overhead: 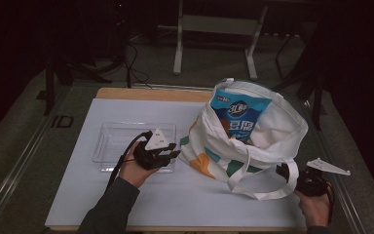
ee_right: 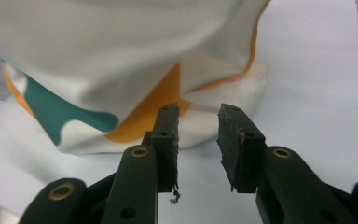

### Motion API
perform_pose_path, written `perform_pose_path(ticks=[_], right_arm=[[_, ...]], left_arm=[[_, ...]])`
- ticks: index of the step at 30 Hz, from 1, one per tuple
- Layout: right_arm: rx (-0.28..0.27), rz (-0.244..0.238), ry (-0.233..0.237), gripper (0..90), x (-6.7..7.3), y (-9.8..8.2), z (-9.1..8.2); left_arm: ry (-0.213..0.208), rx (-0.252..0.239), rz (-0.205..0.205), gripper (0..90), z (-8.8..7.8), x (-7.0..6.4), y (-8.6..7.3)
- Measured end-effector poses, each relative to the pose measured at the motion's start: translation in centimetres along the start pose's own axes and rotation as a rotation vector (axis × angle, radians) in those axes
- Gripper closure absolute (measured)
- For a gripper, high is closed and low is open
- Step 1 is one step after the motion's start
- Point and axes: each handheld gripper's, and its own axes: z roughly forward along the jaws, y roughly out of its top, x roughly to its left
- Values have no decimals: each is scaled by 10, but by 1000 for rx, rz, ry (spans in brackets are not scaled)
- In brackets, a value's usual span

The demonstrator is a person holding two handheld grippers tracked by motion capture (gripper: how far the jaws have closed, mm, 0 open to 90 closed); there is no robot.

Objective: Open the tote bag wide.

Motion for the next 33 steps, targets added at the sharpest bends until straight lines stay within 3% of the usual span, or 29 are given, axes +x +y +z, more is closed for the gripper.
perform_pose_path(ticks=[5,12,25,33], right_arm=[[-23,16,51,614,0,9,-5],[-31,48,67,514,1,16,-5],[-65,73,105,503,-6,24,-10],[-84,110,160,581,-13,29,-3]], left_arm=[[11,4,-11,704,6,9,4],[19,4,4,688,9,12,17],[40,10,39,659,21,14,44],[53,2,39,663,26,18,57]])
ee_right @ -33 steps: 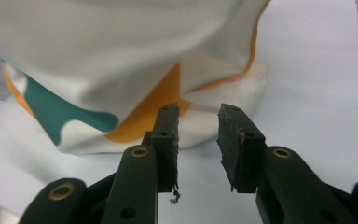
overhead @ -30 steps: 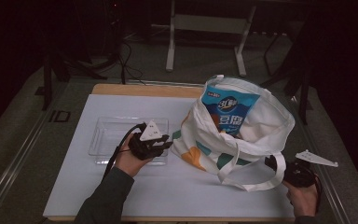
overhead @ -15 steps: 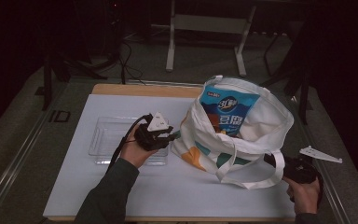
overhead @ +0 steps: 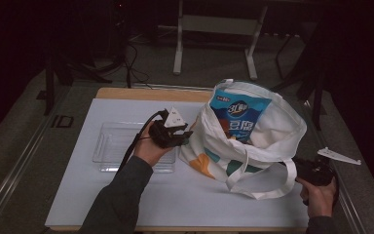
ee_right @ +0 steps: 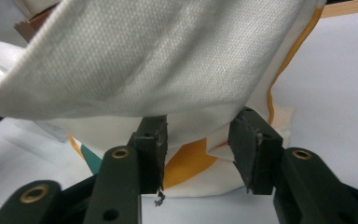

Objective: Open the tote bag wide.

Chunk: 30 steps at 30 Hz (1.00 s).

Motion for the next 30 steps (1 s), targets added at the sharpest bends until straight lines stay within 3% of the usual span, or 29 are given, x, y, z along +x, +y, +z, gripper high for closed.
perform_pose_path(ticks=[3,6,10,14,25,30], right_arm=[[-8,6,13,652,0,0,-1],[-16,0,13,725,0,0,-2],[-28,-36,-3,793,4,1,-2],[-34,-47,-2,863,7,3,-1],[-48,-73,-3,880,15,12,4],[-38,-70,-2,880,15,12,8]], left_arm=[[6,-2,-1,692,4,1,5],[-15,-1,15,696,8,1,12],[-30,-11,-1,670,15,3,14],[-13,-5,-14,841,21,4,13],[-12,22,-62,871,24,13,8],[-11,42,-63,870,28,13,5]])
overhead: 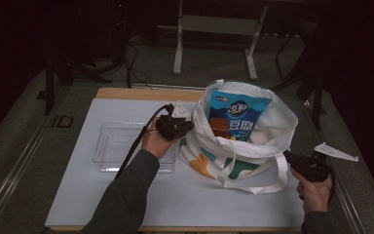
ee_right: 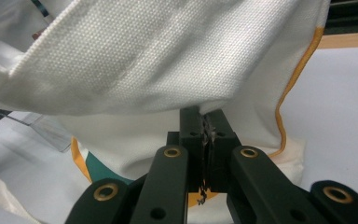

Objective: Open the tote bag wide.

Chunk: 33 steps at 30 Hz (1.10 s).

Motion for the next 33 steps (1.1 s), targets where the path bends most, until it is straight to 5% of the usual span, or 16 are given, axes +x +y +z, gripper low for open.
perform_pose_path(ticks=[33], right_arm=[[65,13,37,886,4,-25,14]], left_arm=[[-34,131,4,866,21,-3,-23]])
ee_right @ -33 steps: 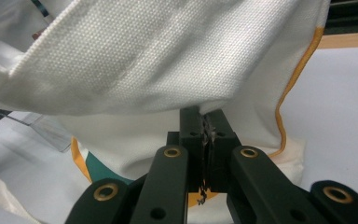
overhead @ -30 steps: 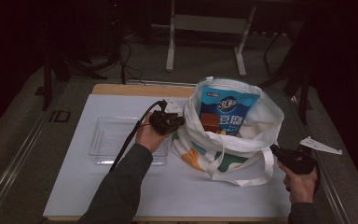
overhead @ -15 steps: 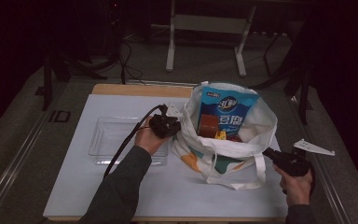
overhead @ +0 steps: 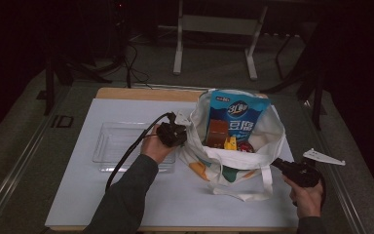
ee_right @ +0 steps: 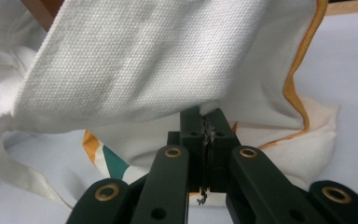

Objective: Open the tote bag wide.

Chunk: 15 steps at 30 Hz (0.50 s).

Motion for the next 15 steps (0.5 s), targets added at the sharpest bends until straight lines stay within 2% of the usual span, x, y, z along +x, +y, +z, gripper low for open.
perform_pose_path(ticks=[9,15], right_arm=[[37,25,5,887,-4,-15,7],[53,40,4,889,-6,-21,8]], left_arm=[[-25,22,-15,865,7,1,-5],[-20,27,-12,865,7,0,-6]])
